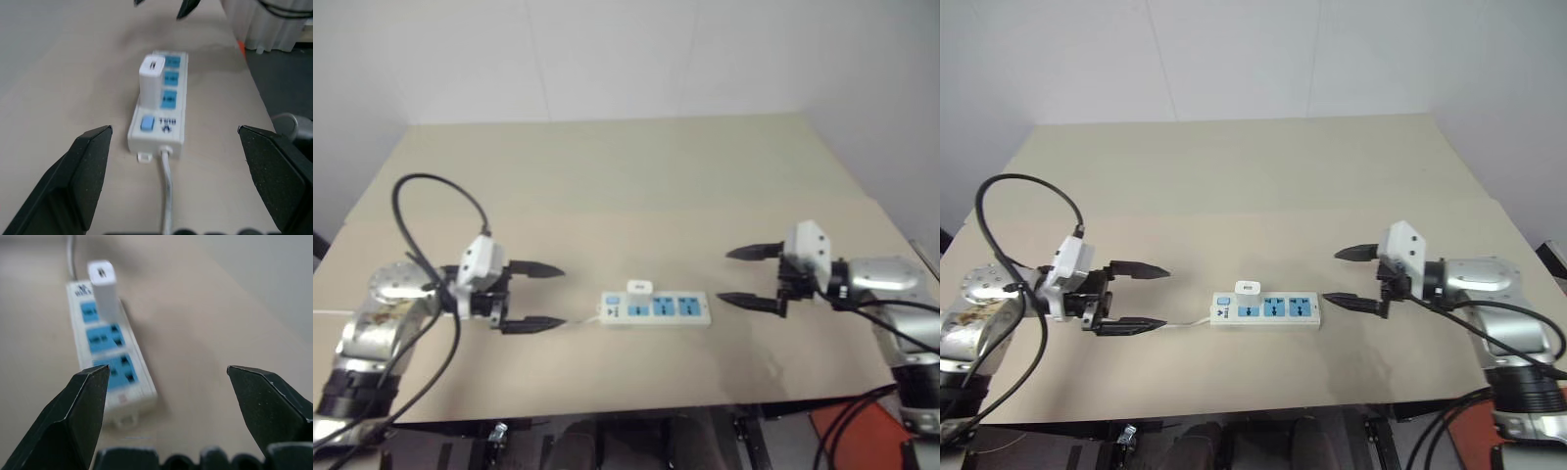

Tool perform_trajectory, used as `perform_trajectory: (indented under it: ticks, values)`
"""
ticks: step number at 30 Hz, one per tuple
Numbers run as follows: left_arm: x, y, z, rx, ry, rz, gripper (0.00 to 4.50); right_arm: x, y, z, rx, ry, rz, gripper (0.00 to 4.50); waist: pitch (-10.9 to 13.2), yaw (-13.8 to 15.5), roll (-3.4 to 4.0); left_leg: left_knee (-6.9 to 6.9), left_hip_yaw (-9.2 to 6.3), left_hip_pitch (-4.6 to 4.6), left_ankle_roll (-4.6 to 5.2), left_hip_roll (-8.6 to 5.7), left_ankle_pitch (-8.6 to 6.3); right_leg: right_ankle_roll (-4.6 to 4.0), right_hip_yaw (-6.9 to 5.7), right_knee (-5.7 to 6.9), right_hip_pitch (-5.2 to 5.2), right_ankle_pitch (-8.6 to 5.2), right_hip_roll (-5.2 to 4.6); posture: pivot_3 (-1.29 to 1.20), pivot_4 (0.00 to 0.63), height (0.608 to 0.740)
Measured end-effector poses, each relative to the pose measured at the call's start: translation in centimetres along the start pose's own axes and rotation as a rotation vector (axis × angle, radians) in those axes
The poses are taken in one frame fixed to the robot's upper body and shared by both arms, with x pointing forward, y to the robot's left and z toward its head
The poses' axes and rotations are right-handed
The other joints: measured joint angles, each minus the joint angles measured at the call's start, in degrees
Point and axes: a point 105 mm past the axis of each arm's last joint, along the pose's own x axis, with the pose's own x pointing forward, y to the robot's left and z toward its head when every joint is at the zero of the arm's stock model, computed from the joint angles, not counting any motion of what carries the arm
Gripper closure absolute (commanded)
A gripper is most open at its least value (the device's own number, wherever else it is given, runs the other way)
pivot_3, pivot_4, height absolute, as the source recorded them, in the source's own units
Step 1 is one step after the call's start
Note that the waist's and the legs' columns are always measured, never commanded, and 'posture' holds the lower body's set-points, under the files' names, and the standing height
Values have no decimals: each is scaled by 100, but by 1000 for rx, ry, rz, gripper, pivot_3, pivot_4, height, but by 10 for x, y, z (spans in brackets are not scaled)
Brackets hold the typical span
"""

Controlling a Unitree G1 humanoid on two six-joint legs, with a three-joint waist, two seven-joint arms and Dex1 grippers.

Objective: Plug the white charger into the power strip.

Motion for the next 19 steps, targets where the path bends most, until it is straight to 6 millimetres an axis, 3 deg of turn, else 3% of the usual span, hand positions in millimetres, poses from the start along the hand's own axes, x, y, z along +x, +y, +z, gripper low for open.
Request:
perform_trajectory:
  ticks: [6,19]
  values:
    - [-14,1,0,6,38,31,28,-21,-3,-2,8,27,-35,0,6,1,-1,0,3,1,0,0,0,0,0,-2,3,0,-2,0,150,740]
    - [-8,4,1,3,19,48,28,-14,0,-5,30,4,-48,0,7,2,-3,2,5,2,0,2,0,-1,2,1,3,1,-1,0,150,740]
